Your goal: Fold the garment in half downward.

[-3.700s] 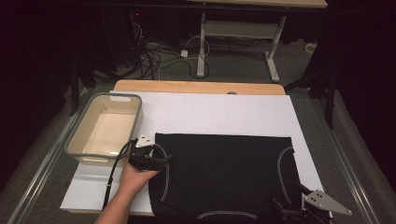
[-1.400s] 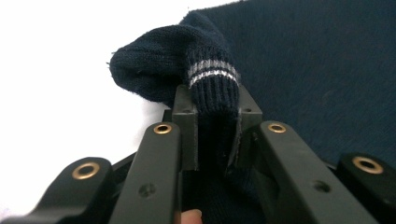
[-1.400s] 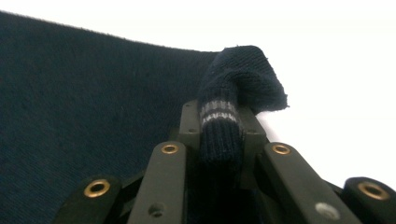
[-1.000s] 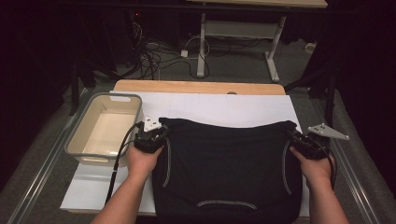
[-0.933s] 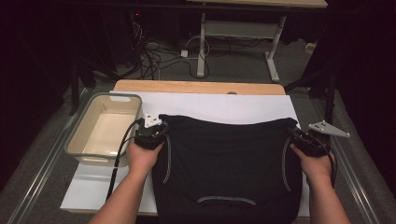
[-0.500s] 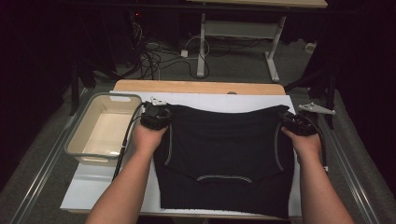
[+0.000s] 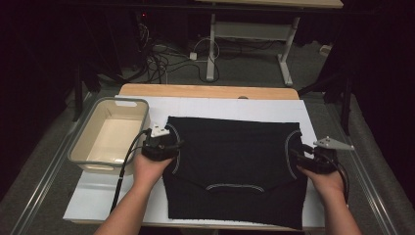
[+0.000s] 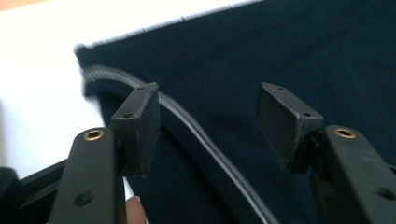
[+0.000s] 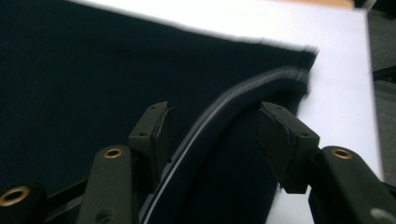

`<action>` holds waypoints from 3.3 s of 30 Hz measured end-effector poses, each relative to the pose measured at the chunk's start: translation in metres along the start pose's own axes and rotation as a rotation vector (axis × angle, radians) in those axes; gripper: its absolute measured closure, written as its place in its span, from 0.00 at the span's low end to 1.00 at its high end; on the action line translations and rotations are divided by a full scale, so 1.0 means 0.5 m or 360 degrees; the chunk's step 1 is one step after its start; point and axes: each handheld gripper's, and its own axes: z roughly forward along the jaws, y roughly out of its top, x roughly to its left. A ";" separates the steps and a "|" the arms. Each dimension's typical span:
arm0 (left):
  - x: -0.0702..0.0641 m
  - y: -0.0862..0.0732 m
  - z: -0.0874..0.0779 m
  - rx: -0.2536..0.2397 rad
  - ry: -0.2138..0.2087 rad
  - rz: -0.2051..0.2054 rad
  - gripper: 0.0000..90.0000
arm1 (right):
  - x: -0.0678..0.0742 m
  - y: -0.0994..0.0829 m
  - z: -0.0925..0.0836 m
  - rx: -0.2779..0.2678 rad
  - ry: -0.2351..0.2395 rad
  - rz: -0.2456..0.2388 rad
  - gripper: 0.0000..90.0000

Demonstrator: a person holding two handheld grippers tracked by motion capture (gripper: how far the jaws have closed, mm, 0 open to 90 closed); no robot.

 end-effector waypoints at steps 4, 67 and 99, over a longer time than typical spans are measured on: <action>-0.017 -0.046 -0.016 0.0033 -0.0015 0.0085 0.44 | 0.027 -0.042 -0.022 0.0025 0.0028 -0.0013 0.50; -0.056 -0.132 -0.062 0.0079 -0.0224 0.0278 0.84 | 0.081 -0.116 -0.076 -0.0107 0.0034 -0.0080 0.90; -0.115 -0.195 -0.170 0.0018 -0.0337 0.0296 0.84 | 0.098 -0.186 -0.205 -0.0185 0.0035 -0.0081 0.89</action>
